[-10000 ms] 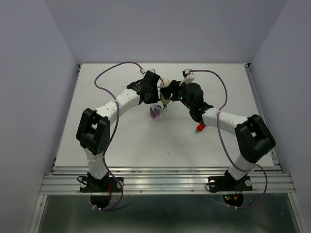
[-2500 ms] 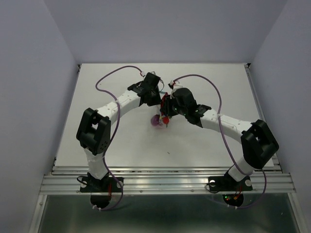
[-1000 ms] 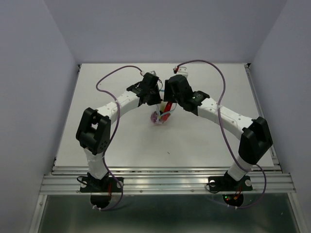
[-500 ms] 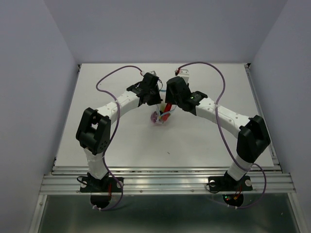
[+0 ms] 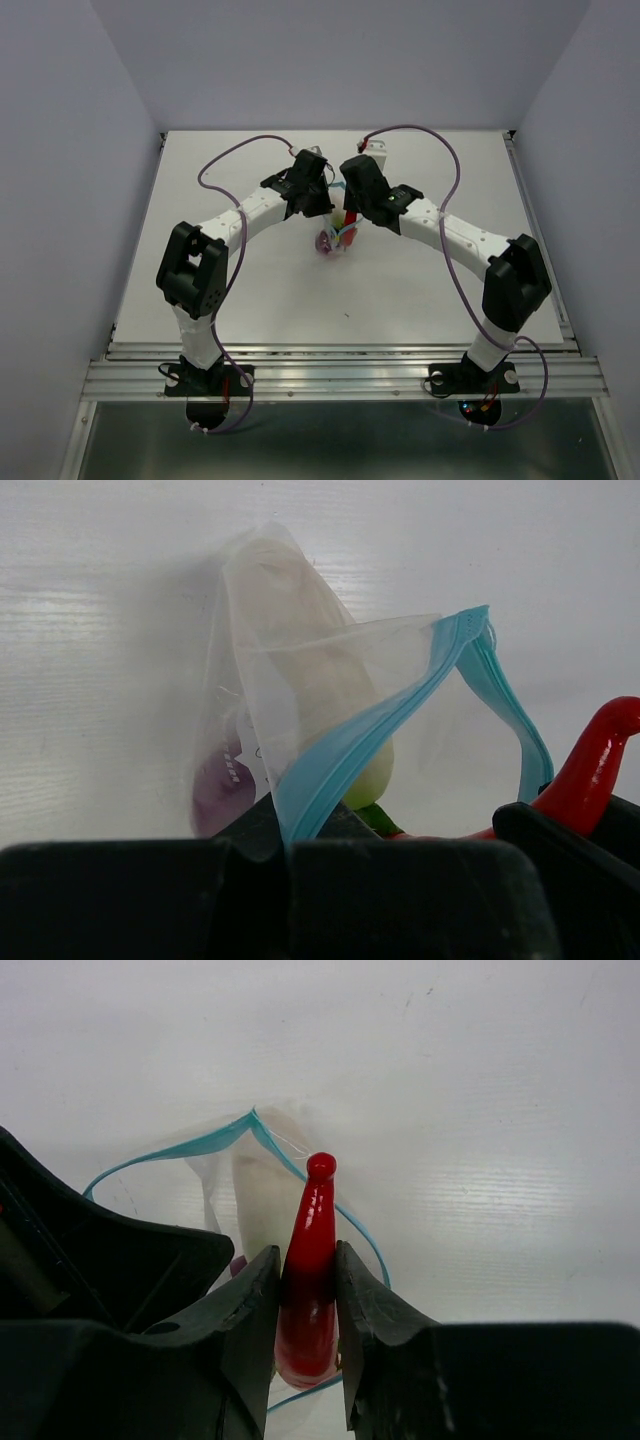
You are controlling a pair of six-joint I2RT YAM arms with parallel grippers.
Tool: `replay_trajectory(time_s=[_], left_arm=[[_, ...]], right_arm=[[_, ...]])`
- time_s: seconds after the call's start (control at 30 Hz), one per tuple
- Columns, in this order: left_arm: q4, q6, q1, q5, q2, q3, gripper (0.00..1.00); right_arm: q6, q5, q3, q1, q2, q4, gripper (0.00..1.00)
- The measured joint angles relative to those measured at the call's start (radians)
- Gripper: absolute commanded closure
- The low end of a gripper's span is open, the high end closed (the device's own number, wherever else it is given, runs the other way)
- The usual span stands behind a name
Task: Place the food in the zip-top bag and seal the zipper
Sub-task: Adjust the fake fruit in the zipper food storage bag.
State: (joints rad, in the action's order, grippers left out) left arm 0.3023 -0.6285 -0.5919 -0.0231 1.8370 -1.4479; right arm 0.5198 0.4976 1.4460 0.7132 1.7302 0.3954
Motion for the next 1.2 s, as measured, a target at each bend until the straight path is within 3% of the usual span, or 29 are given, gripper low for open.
replay_trajectory(time_s=[0.23,0.6,0.87,1.2], left_arm=[[0.000,0.000,0.000,-0.003,0.000,0.000,1.00],[0.001,0.000,-0.001,-0.003,0.000,0.000,1.00],[0.008,0.001,-0.002,-0.003,0.000,0.000,1.00],[0.007,0.008,-0.001,-0.002,0.000,0.002,1.00]], right_arm=[[-0.042,-0.033,-0.002,0.000,-0.001,-0.020,0.81],[-0.102,-0.246,-0.041,0.000,-0.003,-0.061,0.92],[-0.109,-0.323,-0.052,0.000,-0.003,-0.062,0.92],[-0.070,-0.261,0.023,-0.002,0.074,0.009,0.86]])
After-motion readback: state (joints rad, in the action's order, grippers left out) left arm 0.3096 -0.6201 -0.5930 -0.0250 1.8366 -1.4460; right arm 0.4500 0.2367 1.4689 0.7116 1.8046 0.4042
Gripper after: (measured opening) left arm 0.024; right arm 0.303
